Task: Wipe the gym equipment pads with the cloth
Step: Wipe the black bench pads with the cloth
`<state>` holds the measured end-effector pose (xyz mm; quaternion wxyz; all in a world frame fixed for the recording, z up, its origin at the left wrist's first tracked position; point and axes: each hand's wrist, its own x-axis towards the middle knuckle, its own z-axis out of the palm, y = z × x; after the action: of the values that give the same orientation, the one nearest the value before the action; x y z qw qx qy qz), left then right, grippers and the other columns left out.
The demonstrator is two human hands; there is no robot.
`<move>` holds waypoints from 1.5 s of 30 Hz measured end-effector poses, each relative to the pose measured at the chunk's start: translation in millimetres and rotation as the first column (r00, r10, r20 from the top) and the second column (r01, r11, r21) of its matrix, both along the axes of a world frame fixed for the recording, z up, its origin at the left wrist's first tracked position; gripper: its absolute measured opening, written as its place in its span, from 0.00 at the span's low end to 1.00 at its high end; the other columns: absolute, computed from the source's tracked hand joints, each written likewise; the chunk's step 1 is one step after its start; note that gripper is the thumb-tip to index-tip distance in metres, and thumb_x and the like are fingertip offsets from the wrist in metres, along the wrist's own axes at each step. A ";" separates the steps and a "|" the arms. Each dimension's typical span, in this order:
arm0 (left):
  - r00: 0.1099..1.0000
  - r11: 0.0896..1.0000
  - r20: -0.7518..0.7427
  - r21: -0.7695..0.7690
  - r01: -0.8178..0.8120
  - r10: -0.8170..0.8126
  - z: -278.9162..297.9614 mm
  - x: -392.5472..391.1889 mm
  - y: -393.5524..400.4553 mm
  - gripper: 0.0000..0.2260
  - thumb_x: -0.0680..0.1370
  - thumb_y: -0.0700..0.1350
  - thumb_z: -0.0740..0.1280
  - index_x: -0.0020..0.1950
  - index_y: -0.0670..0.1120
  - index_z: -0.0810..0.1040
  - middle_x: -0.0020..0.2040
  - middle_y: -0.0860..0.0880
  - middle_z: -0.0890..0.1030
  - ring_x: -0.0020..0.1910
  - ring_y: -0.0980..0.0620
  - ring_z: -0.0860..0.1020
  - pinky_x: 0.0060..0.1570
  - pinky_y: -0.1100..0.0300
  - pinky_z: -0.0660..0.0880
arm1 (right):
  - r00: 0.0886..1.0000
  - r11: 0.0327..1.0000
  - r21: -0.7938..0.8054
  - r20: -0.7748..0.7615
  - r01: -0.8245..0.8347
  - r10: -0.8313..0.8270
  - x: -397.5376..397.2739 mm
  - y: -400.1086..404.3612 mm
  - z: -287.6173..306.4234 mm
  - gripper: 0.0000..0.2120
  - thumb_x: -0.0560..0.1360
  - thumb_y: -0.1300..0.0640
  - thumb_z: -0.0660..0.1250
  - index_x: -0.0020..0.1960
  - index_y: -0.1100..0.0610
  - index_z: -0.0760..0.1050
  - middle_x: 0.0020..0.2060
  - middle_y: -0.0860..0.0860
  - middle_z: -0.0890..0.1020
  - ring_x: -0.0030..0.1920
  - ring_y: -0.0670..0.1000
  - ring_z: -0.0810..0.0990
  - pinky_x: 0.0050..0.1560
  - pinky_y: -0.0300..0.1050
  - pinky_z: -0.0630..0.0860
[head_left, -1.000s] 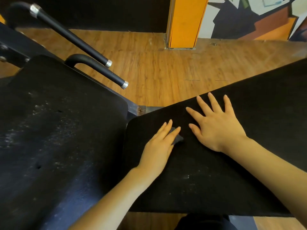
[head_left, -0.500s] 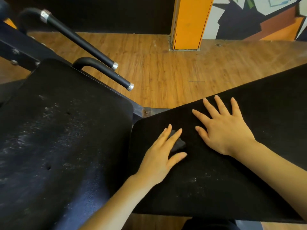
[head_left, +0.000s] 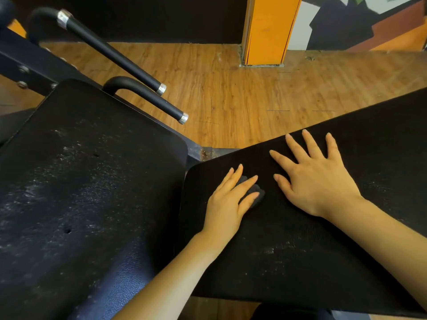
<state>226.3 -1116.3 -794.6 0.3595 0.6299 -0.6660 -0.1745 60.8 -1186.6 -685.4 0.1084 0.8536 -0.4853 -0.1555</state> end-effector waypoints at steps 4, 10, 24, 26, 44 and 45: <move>0.998 0.998 0.054 -0.042 -0.040 0.043 3.9 0.0 -22.4 0.18 0.80 0.51 0.59 0.68 0.51 0.75 0.72 0.45 0.70 0.74 0.50 0.62 0.66 0.55 0.58 | 1.000 1.000 -0.009 0.010 -0.001 0.001 -0.5 -0.2 -0.6 0.29 0.79 0.37 0.39 0.78 0.44 0.43 0.78 0.55 0.44 0.76 0.61 0.39 0.72 0.66 0.38; 0.995 0.995 0.002 -0.011 -0.100 0.100 13.0 3.5 -73.2 0.15 0.81 0.47 0.63 0.68 0.48 0.75 0.72 0.42 0.70 0.74 0.44 0.65 0.69 0.48 0.64 | 1.000 1.000 -0.018 0.015 -0.007 0.008 -0.7 -1.6 -3.6 0.29 0.78 0.37 0.39 0.78 0.44 0.44 0.78 0.55 0.46 0.76 0.61 0.40 0.72 0.66 0.39; 0.996 0.996 0.080 0.078 -0.038 0.031 15.8 -1.4 16.8 0.18 0.82 0.47 0.60 0.73 0.53 0.69 0.77 0.48 0.61 0.76 0.51 0.58 0.69 0.57 0.57 | 1.000 1.000 -0.004 -0.002 0.000 0.000 -0.5 -1.3 -0.1 0.29 0.79 0.37 0.40 0.78 0.43 0.43 0.78 0.54 0.45 0.76 0.61 0.39 0.73 0.67 0.39; 0.995 0.998 0.104 0.065 -0.011 0.004 10.6 -1.1 30.8 0.20 0.81 0.51 0.57 0.74 0.54 0.67 0.77 0.53 0.55 0.76 0.56 0.52 0.68 0.60 0.52 | 1.000 1.000 -0.007 0.000 -0.001 0.001 -0.1 -1.2 -0.3 0.29 0.79 0.37 0.40 0.78 0.43 0.43 0.78 0.54 0.45 0.76 0.61 0.39 0.73 0.66 0.39; 0.994 0.993 -0.004 0.042 -0.113 0.113 10.7 7.8 -70.5 0.16 0.82 0.46 0.60 0.71 0.51 0.72 0.75 0.45 0.65 0.76 0.47 0.60 0.72 0.48 0.56 | 1.000 1.000 -0.009 -0.006 -0.009 0.009 -1.1 -3.0 -2.1 0.29 0.79 0.37 0.39 0.78 0.43 0.44 0.78 0.54 0.46 0.77 0.60 0.40 0.72 0.67 0.39; 0.995 0.995 -0.005 0.033 -0.098 0.098 11.4 8.1 -61.0 0.16 0.82 0.45 0.61 0.71 0.51 0.72 0.75 0.46 0.65 0.75 0.47 0.61 0.73 0.47 0.58 | 1.000 1.000 -0.008 -0.007 -0.009 0.009 -1.4 -3.1 -2.0 0.29 0.79 0.37 0.39 0.78 0.43 0.44 0.78 0.54 0.46 0.77 0.61 0.40 0.73 0.67 0.39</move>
<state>234.4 -1177.3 -783.2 0.3592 0.6670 -0.6303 -0.1697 59.5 -1189.8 -687.4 0.1142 0.8547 -0.4818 -0.1563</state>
